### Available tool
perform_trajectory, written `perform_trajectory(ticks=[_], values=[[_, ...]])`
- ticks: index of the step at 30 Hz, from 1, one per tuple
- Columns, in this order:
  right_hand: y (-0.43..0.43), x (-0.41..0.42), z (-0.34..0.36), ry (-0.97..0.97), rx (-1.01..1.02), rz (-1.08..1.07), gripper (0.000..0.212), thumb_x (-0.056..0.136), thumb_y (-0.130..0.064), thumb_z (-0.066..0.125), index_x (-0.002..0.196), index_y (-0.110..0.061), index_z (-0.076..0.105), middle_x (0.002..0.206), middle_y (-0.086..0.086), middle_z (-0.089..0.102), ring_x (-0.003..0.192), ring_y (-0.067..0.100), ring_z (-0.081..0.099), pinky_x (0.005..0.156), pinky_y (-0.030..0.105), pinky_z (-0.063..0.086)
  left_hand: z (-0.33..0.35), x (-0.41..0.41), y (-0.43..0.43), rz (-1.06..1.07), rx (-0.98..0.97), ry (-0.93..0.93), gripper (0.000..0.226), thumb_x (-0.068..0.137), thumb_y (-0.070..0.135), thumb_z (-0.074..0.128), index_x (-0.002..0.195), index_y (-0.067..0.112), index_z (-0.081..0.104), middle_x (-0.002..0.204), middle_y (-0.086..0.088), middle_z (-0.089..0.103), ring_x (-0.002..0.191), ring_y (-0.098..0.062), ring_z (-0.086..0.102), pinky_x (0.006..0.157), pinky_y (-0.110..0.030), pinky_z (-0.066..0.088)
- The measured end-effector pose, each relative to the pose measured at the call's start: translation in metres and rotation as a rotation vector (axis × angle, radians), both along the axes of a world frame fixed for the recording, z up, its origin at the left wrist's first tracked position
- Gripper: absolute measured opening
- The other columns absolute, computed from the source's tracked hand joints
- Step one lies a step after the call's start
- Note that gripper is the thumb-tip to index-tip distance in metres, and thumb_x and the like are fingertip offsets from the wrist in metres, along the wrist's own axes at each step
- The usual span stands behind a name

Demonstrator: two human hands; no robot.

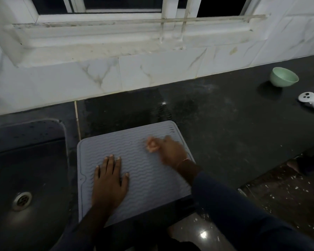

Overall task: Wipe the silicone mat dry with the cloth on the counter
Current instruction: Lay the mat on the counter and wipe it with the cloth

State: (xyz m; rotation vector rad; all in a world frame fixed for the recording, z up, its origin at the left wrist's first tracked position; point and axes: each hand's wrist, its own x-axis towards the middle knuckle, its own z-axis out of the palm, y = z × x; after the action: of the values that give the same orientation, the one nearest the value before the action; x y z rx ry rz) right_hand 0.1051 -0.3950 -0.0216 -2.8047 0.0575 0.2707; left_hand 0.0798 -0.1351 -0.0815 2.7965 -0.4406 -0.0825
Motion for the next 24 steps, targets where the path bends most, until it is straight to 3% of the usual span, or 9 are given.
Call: perform_trajectory(ticks=[3,6,10,12,15,17,20,24], values=[[-0.072,0.01,-0.002,0.023,-0.092,-0.27,0.041,0.09,-0.041,0.047,0.131,-0.038,0.05,0.114,0.011,0.056,0.098,0.037,0.062,0.085,0.042,0.05,0.0,-0.001,0.0,0.004,-0.015,0.0,0.069,0.094,0.058,0.018,0.153,0.021,0.018,0.161,-0.004,0.013,0.148,-0.016,0.004,0.12,-0.046,0.005],[-0.084,0.021,0.001,-0.033,0.001,-0.467,0.041,0.097,-0.052,0.037,0.123,-0.027,0.056,0.115,0.012,0.066,0.103,0.036,0.064,0.087,0.041,0.05,0.001,-0.001,0.0,0.007,-0.024,-0.007,0.069,0.094,0.058,0.018,0.153,0.022,0.018,0.161,-0.005,0.013,0.148,-0.016,0.003,0.12,-0.047,0.005],[0.009,0.03,0.005,-0.205,0.187,-0.14,0.048,0.091,-0.067,0.032,0.127,-0.04,0.049,0.114,-0.007,0.066,0.101,0.018,0.064,0.088,0.041,0.051,0.002,-0.001,-0.002,0.019,-0.02,0.014,0.07,0.094,0.059,0.018,0.153,0.023,0.016,0.161,-0.004,0.01,0.148,-0.016,0.002,0.12,-0.045,0.002],[0.072,0.025,-0.004,-0.218,0.127,0.039,0.038,0.098,-0.051,0.034,0.13,-0.038,0.049,0.113,0.001,0.062,0.099,0.021,0.06,0.084,0.041,0.05,0.003,-0.001,-0.002,0.019,0.001,0.011,0.07,0.094,0.058,0.019,0.154,0.021,0.019,0.161,-0.006,0.015,0.148,-0.019,0.007,0.12,-0.046,0.004],[0.124,0.01,-0.009,-0.098,0.085,0.133,0.036,0.102,-0.028,0.041,0.137,-0.021,0.048,0.123,0.016,0.053,0.11,0.033,0.052,0.092,0.045,0.045,0.006,0.0,-0.003,-0.005,0.033,-0.036,0.07,0.092,0.055,0.025,0.149,0.015,0.034,0.154,-0.01,0.033,0.144,-0.026,0.026,0.118,-0.051,0.013],[0.117,0.011,-0.013,-0.1,0.082,0.148,0.037,0.101,-0.025,0.043,0.138,-0.022,0.047,0.125,0.016,0.049,0.11,0.035,0.051,0.09,0.045,0.045,0.006,-0.001,-0.004,-0.001,0.037,-0.051,0.07,0.092,0.054,0.025,0.148,0.014,0.035,0.154,-0.011,0.035,0.143,-0.027,0.027,0.117,-0.05,0.014],[0.074,0.02,-0.008,-0.05,0.062,0.17,0.038,0.099,-0.038,0.042,0.137,-0.035,0.043,0.118,0.011,0.047,0.101,0.031,0.056,0.085,0.045,0.05,0.003,-0.002,-0.003,0.026,0.024,-0.028,0.071,0.094,0.058,0.019,0.152,0.018,0.026,0.159,-0.007,0.022,0.148,-0.022,0.014,0.12,-0.046,0.007],[-0.008,0.029,0.003,-0.035,-0.004,0.003,0.037,0.097,-0.041,0.045,0.133,-0.035,0.049,0.117,0.008,0.053,0.102,0.029,0.059,0.088,0.04,0.049,0.003,-0.002,-0.002,0.028,0.008,-0.022,0.069,0.095,0.058,0.019,0.152,0.021,0.023,0.16,-0.006,0.018,0.148,-0.02,0.011,0.12,-0.046,0.008]])
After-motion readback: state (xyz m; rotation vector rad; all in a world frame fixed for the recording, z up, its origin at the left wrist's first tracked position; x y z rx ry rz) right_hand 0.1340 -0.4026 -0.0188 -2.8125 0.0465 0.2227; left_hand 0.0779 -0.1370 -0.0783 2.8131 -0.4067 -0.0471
